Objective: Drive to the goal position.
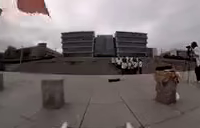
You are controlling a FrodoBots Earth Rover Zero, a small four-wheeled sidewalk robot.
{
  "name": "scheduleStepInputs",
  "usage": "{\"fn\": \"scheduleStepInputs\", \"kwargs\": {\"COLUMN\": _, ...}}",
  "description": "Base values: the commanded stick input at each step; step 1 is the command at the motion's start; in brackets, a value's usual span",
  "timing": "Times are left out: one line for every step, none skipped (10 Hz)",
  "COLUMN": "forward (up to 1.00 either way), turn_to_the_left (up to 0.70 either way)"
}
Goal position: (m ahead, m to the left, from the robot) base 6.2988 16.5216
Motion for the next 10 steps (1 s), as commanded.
{"fn": "scheduleStepInputs", "kwargs": {"forward": 0.7, "turn_to_the_left": 0.14}}
{"fn": "scheduleStepInputs", "kwargs": {"forward": 0.7, "turn_to_the_left": 0.14}}
{"fn": "scheduleStepInputs", "kwargs": {"forward": 0.7, "turn_to_the_left": 0.14}}
{"fn": "scheduleStepInputs", "kwargs": {"forward": 0.7, "turn_to_the_left": 0.14}}
{"fn": "scheduleStepInputs", "kwargs": {"forward": 0.7, "turn_to_the_left": 0.14}}
{"fn": "scheduleStepInputs", "kwargs": {"forward": 0.7, "turn_to_the_left": 0.14}}
{"fn": "scheduleStepInputs", "kwargs": {"forward": 0.7, "turn_to_the_left": 0.14}}
{"fn": "scheduleStepInputs", "kwargs": {"forward": 0.7, "turn_to_the_left": 0.14}}
{"fn": "scheduleStepInputs", "kwargs": {"forward": 0.7, "turn_to_the_left": 0.13}}
{"fn": "scheduleStepInputs", "kwargs": {"forward": 0.7, "turn_to_the_left": 0.02}}
